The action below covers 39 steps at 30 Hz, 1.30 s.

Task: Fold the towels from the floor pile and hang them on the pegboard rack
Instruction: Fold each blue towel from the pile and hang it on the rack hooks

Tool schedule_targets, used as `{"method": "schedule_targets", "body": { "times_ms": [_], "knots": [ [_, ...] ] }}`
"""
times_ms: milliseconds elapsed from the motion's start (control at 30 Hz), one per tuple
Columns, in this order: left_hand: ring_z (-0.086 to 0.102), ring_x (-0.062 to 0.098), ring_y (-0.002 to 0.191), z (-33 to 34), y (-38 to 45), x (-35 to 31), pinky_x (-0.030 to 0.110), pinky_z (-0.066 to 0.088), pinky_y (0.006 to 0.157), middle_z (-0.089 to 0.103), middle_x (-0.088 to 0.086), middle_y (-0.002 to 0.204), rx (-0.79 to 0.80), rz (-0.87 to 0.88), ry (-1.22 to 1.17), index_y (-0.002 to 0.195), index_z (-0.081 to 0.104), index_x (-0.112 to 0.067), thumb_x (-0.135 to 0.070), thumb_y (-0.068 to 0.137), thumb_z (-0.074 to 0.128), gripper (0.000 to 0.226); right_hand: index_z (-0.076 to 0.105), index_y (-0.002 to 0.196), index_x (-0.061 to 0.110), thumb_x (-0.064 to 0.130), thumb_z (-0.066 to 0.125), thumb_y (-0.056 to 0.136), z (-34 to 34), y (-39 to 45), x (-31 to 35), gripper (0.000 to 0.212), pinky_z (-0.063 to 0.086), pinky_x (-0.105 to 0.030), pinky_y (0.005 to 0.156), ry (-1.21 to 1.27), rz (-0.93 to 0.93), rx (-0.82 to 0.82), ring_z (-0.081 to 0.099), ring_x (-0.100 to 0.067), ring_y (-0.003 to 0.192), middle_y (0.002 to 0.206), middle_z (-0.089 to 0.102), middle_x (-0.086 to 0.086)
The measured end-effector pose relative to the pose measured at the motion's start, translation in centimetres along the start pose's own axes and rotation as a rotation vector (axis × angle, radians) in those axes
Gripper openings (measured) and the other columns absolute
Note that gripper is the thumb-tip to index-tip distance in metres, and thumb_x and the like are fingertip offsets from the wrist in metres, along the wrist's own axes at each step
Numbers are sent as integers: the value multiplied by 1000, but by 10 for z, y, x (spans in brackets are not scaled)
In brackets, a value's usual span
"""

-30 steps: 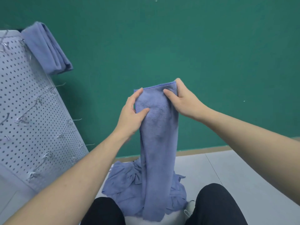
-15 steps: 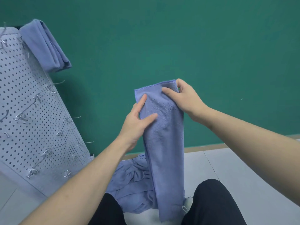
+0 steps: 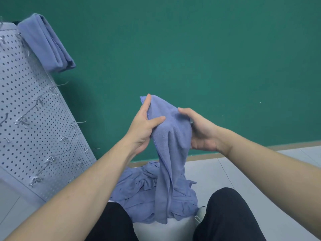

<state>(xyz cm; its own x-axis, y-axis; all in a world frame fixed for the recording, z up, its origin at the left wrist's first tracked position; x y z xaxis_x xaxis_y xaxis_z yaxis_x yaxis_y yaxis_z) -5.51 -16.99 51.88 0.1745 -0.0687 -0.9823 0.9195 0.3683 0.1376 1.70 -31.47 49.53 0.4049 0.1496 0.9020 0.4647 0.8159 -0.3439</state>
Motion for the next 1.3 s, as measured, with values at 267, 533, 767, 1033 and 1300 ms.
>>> {"method": "schedule_targets", "body": {
  "times_ms": [267, 533, 767, 1033, 1300],
  "knots": [
    [61, 6, 121, -27, -2, 6, 23, 55, 87, 44, -10, 151, -93, -68, -28, 158, 25, -31, 4, 84, 73, 94, 71, 117, 18, 30, 68, 94, -1, -4, 9, 26, 57, -39, 91, -380, -164, -251, 72, -20, 105, 108, 77, 3],
    [71, 7, 103, -29, -19, 30, 29, 58, 78, 64, -10, 126, -186, -199, -316, 153, 34, -32, -29, 93, 67, 68, 73, 105, 21, 34, 54, 100, 17, 0, 24, 24, 54, -31, 95, -530, -370, -426, 70, -9, 103, 103, 76, 10],
    [63, 18, 123, -9, -46, 46, 38, 50, 102, 66, -2, 133, 15, -87, -146, 148, 38, -42, -7, 89, 69, 76, 68, 99, 19, 37, 52, 100, 3, 0, 32, 25, 48, -25, 60, -443, -205, -489, 65, -18, 72, 90, 74, 1],
    [67, 14, 111, -4, -31, 29, 29, 54, 94, 73, -3, 119, -167, -22, -57, 109, 72, -25, 1, 95, 60, 32, 44, 119, 27, 43, 66, 91, -7, -5, 20, 39, 45, -32, 71, -208, -305, -591, 56, -16, 82, 99, 60, 2],
    [71, 19, 101, -10, -17, 22, 31, 60, 80, 51, 14, 146, -188, -242, -399, 146, 48, -18, 2, 100, 48, 50, 76, 106, 30, 28, 64, 94, 14, 1, -11, 18, 44, -35, 92, -196, -305, -168, 61, -9, 106, 116, 70, 14]
  ]
}}
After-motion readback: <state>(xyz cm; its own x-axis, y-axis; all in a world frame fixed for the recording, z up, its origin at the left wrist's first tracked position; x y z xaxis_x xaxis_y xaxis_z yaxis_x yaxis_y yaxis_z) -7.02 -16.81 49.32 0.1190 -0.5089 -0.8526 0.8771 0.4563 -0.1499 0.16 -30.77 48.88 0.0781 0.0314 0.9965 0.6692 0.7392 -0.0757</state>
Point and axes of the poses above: each hand's wrist, its own y-axis towards the middle knuckle, its own z-axis out of the palm, x = y × z, the point moved 5 cm from there along y, towards the middle knuckle
